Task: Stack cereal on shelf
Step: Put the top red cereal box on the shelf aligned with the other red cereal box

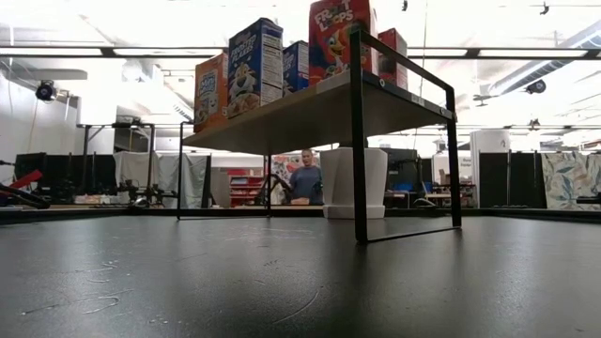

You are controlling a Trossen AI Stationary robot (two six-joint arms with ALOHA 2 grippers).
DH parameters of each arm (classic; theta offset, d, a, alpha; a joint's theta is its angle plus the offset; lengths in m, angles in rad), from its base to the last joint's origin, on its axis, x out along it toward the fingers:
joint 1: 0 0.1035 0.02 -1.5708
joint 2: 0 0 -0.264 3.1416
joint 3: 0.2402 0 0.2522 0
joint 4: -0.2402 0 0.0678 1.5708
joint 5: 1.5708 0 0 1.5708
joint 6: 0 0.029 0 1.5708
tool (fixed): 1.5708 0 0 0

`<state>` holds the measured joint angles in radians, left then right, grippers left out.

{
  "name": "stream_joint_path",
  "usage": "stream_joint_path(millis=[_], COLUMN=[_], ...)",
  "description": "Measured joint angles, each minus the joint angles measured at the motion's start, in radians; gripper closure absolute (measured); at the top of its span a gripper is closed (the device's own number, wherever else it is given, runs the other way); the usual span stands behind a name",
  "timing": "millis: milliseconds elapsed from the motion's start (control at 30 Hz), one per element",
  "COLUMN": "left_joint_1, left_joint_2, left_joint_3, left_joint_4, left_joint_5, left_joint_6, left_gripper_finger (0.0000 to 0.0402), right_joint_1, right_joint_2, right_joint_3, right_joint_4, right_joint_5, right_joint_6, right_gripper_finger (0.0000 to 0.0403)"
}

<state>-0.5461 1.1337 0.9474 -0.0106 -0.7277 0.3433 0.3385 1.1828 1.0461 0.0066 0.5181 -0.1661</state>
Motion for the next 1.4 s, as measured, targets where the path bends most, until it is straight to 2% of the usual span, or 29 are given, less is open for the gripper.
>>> stream_joint_path(millis=[300, 567, 767, 1167, 1400], left_joint_1=[0.001, 0.005, 0.005, 0.005, 0.005], left_joint_2=[-0.157, -0.261, -0.285, -0.275, -0.275], left_joint_3=[-0.191, -0.249, -0.265, -0.262, -0.262], left_joint_4=[0.231, 0.247, 0.239, 0.229, 0.231], left_joint_5=[0.0, 0.0, 0.0, 0.002, 0.002], left_joint_6=[0.114, 0.145, 0.145, 0.145, 0.145], left_gripper_finger=[0.0205, 0.0205, 0.0205, 0.0205, 0.0205], right_joint_1=[-0.073, -0.078, -0.091, -0.135, -0.139], right_joint_2=[0.065, 0.19, 0.276, 0.32, 0.32], right_joint_3=[0.144, 0.334, 0.439, 0.462, 0.458], right_joint_4=[-0.142, -0.391, -0.487, -0.581, -0.6], right_joint_5=[-0.029, -0.028, -0.02, -0.012, 0.094], right_joint_6=[0.009, 0.048, 0.062, 0.121, 0.115], right_gripper_finger=[0.0394, 0.0394, 0.0394, 0.0394, 0.0394])
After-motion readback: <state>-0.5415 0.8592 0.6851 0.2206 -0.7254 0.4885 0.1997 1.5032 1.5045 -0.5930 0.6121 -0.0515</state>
